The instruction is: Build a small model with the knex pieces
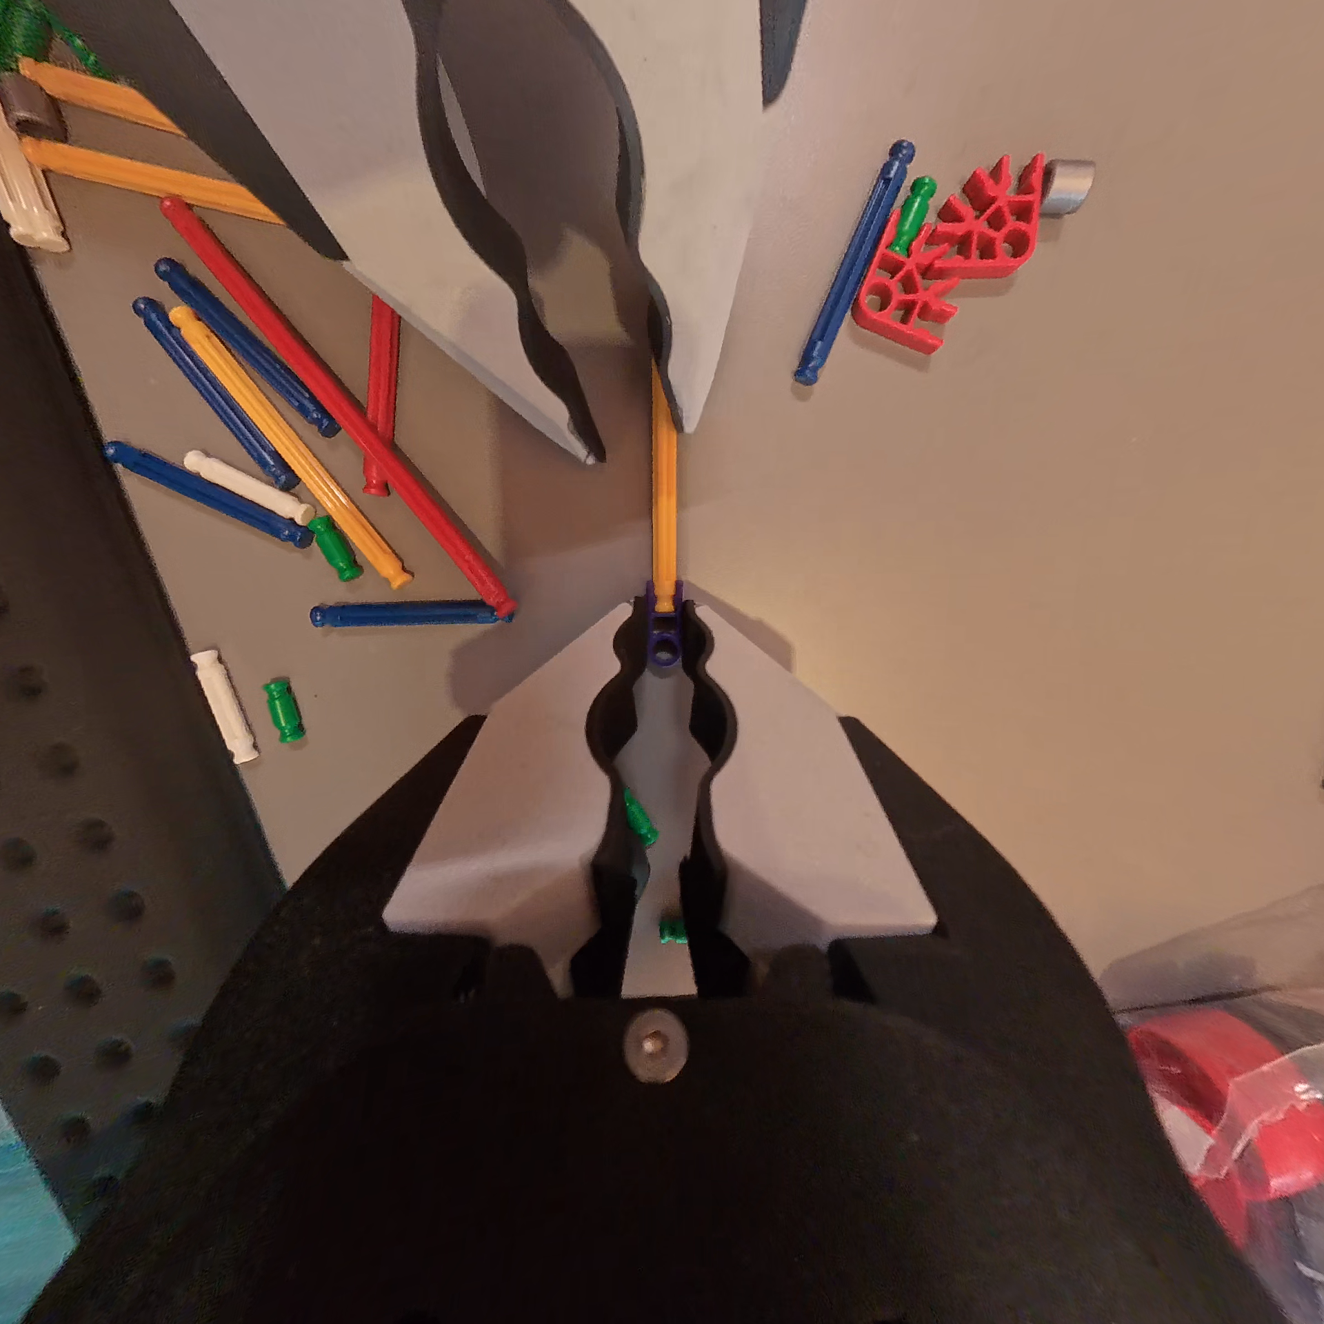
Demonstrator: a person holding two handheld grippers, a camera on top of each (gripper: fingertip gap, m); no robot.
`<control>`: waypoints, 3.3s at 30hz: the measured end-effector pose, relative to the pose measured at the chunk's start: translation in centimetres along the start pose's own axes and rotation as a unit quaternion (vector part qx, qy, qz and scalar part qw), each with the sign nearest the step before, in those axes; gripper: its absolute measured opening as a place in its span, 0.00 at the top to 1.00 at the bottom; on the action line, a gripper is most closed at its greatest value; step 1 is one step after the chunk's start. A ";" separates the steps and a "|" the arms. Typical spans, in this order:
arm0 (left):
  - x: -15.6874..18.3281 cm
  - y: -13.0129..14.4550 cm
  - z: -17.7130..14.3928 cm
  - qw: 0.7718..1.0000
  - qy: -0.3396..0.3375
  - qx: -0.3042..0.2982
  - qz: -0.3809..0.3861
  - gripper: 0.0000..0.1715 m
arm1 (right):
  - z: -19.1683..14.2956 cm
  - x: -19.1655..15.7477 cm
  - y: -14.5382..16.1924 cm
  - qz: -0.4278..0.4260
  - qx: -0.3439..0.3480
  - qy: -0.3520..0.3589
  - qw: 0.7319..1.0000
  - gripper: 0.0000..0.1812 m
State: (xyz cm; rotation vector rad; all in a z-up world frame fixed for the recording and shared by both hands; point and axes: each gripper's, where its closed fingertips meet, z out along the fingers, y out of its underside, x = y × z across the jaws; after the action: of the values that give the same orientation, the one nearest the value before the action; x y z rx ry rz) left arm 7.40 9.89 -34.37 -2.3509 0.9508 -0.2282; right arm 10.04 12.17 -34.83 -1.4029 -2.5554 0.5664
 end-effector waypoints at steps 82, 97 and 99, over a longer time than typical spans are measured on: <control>5.8 7.4 -6.3 0.991 -0.071 0.002 -0.116 0.92 | -0.4 -3.5 -6.6 0.035 0.141 0.048 0.988 0.88; 5.4 4.9 -8.7 0.939 -0.006 0.179 -0.293 0.97 | -1.1 -7.7 -10.7 -0.055 0.216 0.013 0.975 0.81; 5.4 3.9 -10.1 0.910 0.042 0.239 -0.335 0.97 | -1.0 -7.9 -11.4 -0.097 0.220 0.041 0.970 0.81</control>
State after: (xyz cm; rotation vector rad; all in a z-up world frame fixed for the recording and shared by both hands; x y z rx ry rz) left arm 5.45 -0.64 -28.76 -2.1164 0.0517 -0.7437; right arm 5.80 0.25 -28.97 -0.9917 -2.2768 0.9444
